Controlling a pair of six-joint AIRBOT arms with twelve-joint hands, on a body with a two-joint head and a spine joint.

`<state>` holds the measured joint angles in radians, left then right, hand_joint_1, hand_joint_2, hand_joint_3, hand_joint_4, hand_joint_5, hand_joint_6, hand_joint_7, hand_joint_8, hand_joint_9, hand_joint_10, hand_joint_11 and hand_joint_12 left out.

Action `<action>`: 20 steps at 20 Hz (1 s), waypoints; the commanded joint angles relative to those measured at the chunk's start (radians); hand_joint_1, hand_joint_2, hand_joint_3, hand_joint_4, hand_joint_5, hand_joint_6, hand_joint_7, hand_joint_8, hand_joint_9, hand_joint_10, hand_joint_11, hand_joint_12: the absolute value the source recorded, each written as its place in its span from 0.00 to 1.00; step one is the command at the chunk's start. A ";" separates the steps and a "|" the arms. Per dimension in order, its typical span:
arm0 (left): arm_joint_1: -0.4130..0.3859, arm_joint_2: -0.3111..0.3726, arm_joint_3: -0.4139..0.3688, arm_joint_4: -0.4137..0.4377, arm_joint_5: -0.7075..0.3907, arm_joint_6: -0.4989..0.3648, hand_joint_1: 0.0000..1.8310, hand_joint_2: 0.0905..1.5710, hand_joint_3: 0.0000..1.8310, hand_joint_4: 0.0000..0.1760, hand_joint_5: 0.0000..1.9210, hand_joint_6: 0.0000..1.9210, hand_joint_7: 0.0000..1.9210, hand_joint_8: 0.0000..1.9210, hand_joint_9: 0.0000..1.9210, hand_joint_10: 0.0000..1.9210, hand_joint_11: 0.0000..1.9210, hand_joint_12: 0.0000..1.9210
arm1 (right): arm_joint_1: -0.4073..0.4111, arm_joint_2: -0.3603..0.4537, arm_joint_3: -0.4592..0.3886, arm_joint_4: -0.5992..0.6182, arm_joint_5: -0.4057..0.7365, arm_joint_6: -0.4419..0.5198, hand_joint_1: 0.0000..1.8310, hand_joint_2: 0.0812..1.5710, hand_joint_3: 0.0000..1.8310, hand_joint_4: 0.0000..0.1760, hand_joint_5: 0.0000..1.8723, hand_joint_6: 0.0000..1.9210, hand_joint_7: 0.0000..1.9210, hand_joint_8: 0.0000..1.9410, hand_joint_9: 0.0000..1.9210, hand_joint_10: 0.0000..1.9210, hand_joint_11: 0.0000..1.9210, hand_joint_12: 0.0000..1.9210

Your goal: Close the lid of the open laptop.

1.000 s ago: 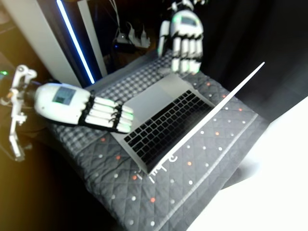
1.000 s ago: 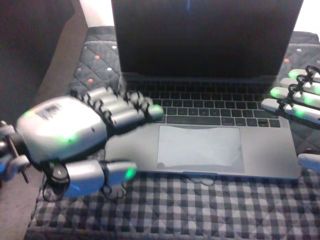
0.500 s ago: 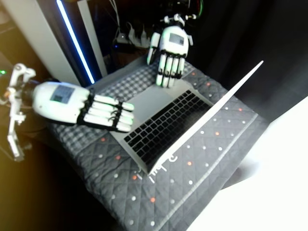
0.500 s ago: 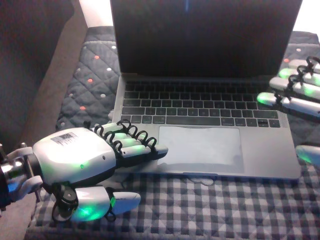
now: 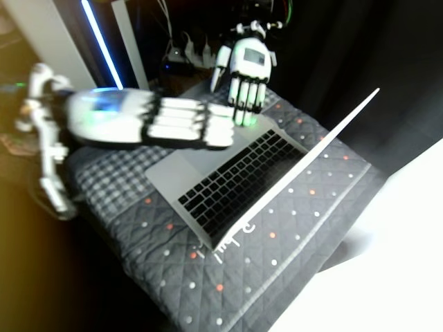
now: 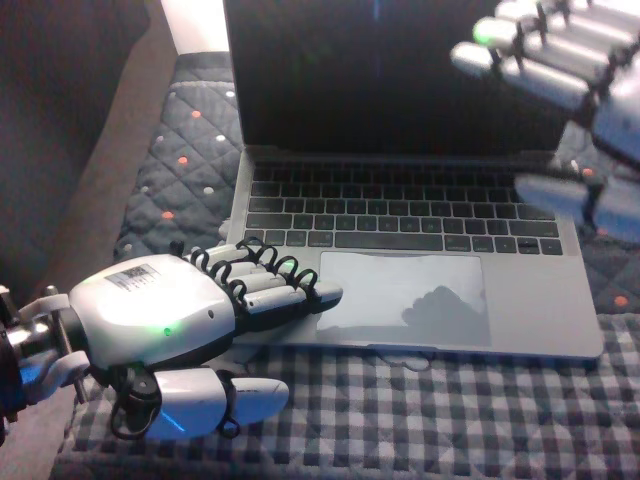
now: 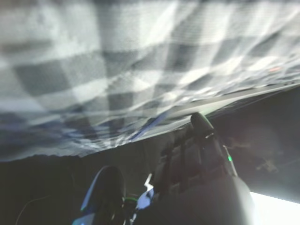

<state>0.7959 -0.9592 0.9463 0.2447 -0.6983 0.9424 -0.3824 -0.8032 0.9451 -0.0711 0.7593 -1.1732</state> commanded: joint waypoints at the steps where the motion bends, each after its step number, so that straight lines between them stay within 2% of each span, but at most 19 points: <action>1: 0.005 -0.010 0.002 -0.003 -0.055 -0.010 0.00 0.95 0.00 0.16 0.04 0.01 0.07 0.00 0.07 0.01 0.00 0.47 | 0.027 0.004 0.009 0.010 0.112 -0.005 0.11 0.88 0.00 0.46 0.00 0.00 0.00 0.00 0.00 0.00 0.00 0.52; 2: 0.005 -0.014 0.005 -0.003 -0.054 -0.012 0.00 0.95 0.00 0.14 0.05 0.01 0.08 0.01 0.07 0.01 0.00 0.47 | 0.053 -0.005 0.020 0.010 0.105 -0.004 0.14 0.87 0.00 0.47 0.00 0.00 0.00 0.00 0.00 0.00 0.00 0.56; 3: 0.005 -0.017 0.008 0.001 -0.052 -0.018 0.00 0.95 0.00 0.11 0.05 0.01 0.07 0.00 0.07 0.01 0.00 0.46 | 0.081 -0.015 0.035 0.010 0.093 -0.004 0.17 0.86 0.00 0.52 0.00 0.00 0.00 0.00 0.00 0.00 0.00 0.38; 4: 0.004 -0.020 0.011 0.007 -0.048 -0.022 0.00 0.95 0.00 0.07 0.05 0.01 0.07 0.00 0.07 0.01 0.00 0.46 | 0.108 -0.024 0.047 0.010 0.079 -0.004 0.08 0.85 0.00 0.73 0.00 0.00 0.00 0.00 0.00 0.00 0.00 0.35; 5: 0.004 -0.024 0.013 0.014 -0.044 -0.027 0.05 0.94 0.00 0.02 0.06 0.01 0.08 0.00 0.08 0.01 0.00 0.49 | 0.133 -0.031 0.057 0.010 0.070 -0.004 0.07 0.84 0.00 0.86 0.00 0.00 0.00 0.00 0.00 0.00 0.00 0.49; 6: 0.004 -0.026 0.015 0.016 -0.043 -0.029 0.06 0.94 0.00 0.06 0.06 0.01 0.08 0.00 0.08 0.01 0.00 0.49 | 0.151 -0.034 0.061 0.010 0.067 -0.004 0.07 0.84 0.00 0.74 0.00 0.00 0.00 0.00 0.00 0.00 0.00 0.52; 7: 0.004 -0.028 0.017 0.016 -0.043 -0.030 0.08 0.93 0.00 0.02 0.07 0.01 0.08 0.00 0.08 0.02 0.00 0.51 | 0.169 -0.038 0.063 0.010 0.066 -0.016 0.04 0.84 0.00 0.55 0.00 0.00 0.00 0.00 0.00 0.00 0.00 0.52; 8: 0.004 -0.029 0.018 0.016 -0.043 -0.031 0.05 0.94 0.00 0.10 0.06 0.01 0.07 0.00 0.08 0.01 0.00 0.50 | 0.184 -0.042 0.060 0.027 0.060 -0.056 0.08 0.80 0.00 0.42 0.00 0.00 0.00 0.00 0.00 0.00 0.00 0.10; 9: 0.004 -0.033 0.022 0.016 -0.043 -0.035 0.05 0.94 0.00 0.06 0.07 0.01 0.08 0.00 0.08 0.01 0.00 0.50 | 0.193 -0.048 0.063 0.040 0.057 -0.084 0.12 0.82 0.01 0.31 0.00 0.00 0.00 0.00 0.00 0.00 0.00 0.02; 10: 0.004 -0.041 0.028 0.019 -0.040 -0.037 0.05 0.94 0.00 0.06 0.06 0.00 0.08 0.00 0.09 0.02 0.00 0.51 | 0.214 -0.053 0.066 0.068 0.039 -0.129 0.15 0.82 0.01 0.07 0.00 0.00 0.00 0.00 0.00 0.00 0.00 0.00; 11: 0.002 -0.045 0.030 0.021 -0.037 -0.037 0.08 0.94 0.00 0.03 0.07 0.01 0.09 0.00 0.09 0.02 0.00 0.53 | 0.239 -0.056 0.068 0.084 0.016 -0.163 0.15 0.78 0.00 0.02 0.00 0.00 0.00 0.00 0.00 0.00 0.00 0.00; 12: 0.001 -0.045 0.030 0.022 -0.037 -0.037 0.12 0.93 0.00 0.02 0.08 0.01 0.10 0.01 0.10 0.02 0.00 0.52 | 0.257 -0.059 0.067 0.097 0.000 -0.187 0.14 0.79 0.00 0.14 0.00 0.00 0.00 0.02 0.05 0.00 0.00 0.28; 13: 0.001 -0.045 0.030 0.022 -0.037 -0.040 0.13 0.92 0.00 0.03 0.08 0.01 0.10 0.00 0.10 0.02 0.00 0.49 | 0.296 -0.066 0.067 0.106 -0.038 -0.231 0.14 0.79 0.00 0.17 0.00 0.00 0.00 0.00 0.02 0.00 0.00 0.27; 14: 0.001 -0.046 0.030 0.023 -0.037 -0.042 0.10 0.93 0.00 0.02 0.07 0.00 0.09 0.00 0.10 0.02 0.00 0.49 | 0.372 -0.077 0.067 0.148 -0.105 -0.335 0.22 0.84 0.01 0.00 0.00 0.00 0.00 0.00 0.00 0.00 0.00 0.05; 15: 0.001 -0.049 0.031 0.025 -0.036 -0.042 0.06 0.94 0.00 0.09 0.06 0.00 0.08 0.00 0.09 0.01 0.00 0.48 | 0.390 -0.081 0.069 0.174 -0.131 -0.381 0.14 0.81 0.00 0.00 0.00 0.00 0.00 0.00 0.00 0.00 0.00 0.01; 16: -0.002 -0.055 0.033 0.027 -0.035 -0.043 0.04 0.94 0.00 0.09 0.06 0.00 0.08 0.00 0.09 0.01 0.00 0.50 | 0.394 -0.083 0.076 0.194 -0.146 -0.391 0.07 0.80 0.00 0.00 0.00 0.00 0.00 0.00 0.00 0.00 0.00 0.00; 18: -0.003 -0.059 0.036 0.029 -0.032 -0.047 0.03 0.95 0.00 0.08 0.05 0.00 0.07 0.00 0.08 0.01 0.00 0.46 | 0.395 -0.108 0.113 0.241 -0.165 -0.393 0.06 0.83 0.00 0.00 0.00 0.00 0.00 0.00 0.00 0.00 0.00 0.00; 19: -0.003 -0.060 0.037 0.030 -0.033 -0.049 0.03 0.94 0.00 0.06 0.06 0.00 0.08 0.00 0.09 0.01 0.00 0.47 | 0.395 -0.117 0.128 0.258 -0.181 -0.393 0.11 0.85 0.01 0.00 0.00 0.00 0.00 0.00 0.00 0.00 0.00 0.00; 20: -0.003 -0.060 0.037 0.031 -0.033 -0.050 0.00 0.95 0.00 0.16 0.04 0.00 0.06 0.00 0.07 0.00 0.00 0.41 | 0.395 -0.123 0.143 0.278 -0.202 -0.393 0.13 0.84 0.00 0.00 0.00 0.00 0.00 0.00 0.00 0.00 0.00 0.00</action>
<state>0.7925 -1.0073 0.9829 0.2707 -0.7090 0.9089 0.0006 -0.9417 1.0866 0.2119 0.4412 -1.5566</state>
